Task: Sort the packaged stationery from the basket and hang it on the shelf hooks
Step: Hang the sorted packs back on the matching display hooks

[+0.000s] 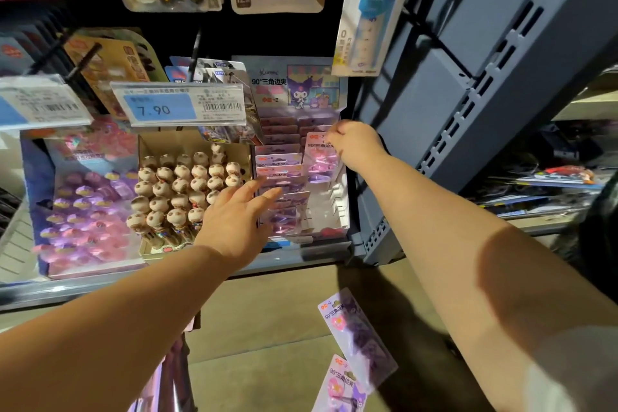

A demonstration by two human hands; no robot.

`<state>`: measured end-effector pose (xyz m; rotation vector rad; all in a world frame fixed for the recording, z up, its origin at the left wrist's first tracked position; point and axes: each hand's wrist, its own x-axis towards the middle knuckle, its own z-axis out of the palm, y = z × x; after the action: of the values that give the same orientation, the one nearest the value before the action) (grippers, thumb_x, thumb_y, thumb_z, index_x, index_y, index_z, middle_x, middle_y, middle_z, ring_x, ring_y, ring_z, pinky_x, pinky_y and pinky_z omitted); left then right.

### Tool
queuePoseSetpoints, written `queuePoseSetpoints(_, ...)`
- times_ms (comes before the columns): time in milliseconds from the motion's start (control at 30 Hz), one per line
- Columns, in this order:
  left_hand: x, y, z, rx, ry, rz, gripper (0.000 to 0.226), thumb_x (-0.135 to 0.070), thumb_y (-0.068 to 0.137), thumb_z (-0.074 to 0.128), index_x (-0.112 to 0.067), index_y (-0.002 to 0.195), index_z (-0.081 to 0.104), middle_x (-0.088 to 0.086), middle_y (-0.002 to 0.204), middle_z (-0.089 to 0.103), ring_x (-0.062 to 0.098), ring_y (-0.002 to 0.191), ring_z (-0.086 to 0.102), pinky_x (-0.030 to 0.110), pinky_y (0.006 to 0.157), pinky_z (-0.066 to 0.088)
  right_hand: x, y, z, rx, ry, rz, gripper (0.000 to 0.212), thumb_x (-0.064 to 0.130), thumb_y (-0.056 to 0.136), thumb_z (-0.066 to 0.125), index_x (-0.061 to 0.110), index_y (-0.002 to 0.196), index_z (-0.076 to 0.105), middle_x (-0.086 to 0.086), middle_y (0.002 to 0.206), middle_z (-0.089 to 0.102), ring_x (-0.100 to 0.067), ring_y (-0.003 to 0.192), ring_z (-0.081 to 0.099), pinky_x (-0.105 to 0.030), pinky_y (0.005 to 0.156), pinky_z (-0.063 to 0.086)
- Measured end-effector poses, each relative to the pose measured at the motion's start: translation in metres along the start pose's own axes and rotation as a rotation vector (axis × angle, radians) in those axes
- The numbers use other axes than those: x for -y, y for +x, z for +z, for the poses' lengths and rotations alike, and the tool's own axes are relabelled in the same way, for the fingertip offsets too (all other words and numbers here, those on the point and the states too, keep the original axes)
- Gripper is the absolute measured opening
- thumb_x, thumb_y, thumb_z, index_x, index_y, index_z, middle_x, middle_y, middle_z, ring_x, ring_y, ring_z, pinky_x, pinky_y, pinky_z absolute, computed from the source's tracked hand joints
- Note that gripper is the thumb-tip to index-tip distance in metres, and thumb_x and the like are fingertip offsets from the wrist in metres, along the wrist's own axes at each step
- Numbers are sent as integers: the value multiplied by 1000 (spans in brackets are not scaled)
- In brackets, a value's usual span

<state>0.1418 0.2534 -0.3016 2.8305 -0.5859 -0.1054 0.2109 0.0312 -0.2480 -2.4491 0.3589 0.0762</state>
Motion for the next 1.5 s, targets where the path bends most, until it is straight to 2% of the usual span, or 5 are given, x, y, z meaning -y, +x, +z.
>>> queuePoseSetpoints(167, 0, -2, 0, -5, -11, 6, 57, -38, 94, 58, -38, 148, 37, -3, 158, 29, 31, 136, 32, 45, 109, 33, 2, -2, -1, 50, 5, -24, 26, 13, 98, 45, 2, 114, 63, -8, 95, 56, -19, 85, 49, -17, 52, 38)
queuePoseSetpoints(400, -2, -2, -1, 25, -1, -6, 58, -40, 96, 53, -40, 149, 31, -6, 160, 22, 29, 137, 28, 44, 111, 32, 6, 7, 6, -3, -93, 33, 34, 25, 100, 37, 6, 108, 64, -15, 98, 65, -28, 82, 58, -26, 68, 42)
queuePoseSetpoints(667, -2, -3, -4, 48, 13, -3, 59, -40, 97, 51, -42, 150, 26, -8, 161, 18, 27, 140, 24, 43, 113, 31, 0, 6, 4, -9, -52, 12, 30, 26, 100, 39, 9, 107, 63, -10, 90, 59, -20, 68, 51, -25, 59, 39)
queuePoseSetpoints(967, -1, -2, -5, 71, 19, 7, 58, -45, 97, 49, -44, 150, 24, -9, 161, 16, 26, 140, 24, 42, 113, 31, -4, 2, 12, 109, -136, 53, 38, 18, 103, 34, 2, 130, 55, -17, 134, 53, -30, 122, 49, -31, 98, 39)
queuePoseSetpoints(1500, -2, -1, -3, 63, 12, -11, 61, -41, 97, 51, -44, 151, 21, -10, 162, 14, 26, 141, 23, 43, 114, 30, -20, 7, 23, 77, 128, 59, 41, 29, 96, 56, 7, 131, 58, -14, 131, 60, -31, 122, 54, -40, 105, 41)
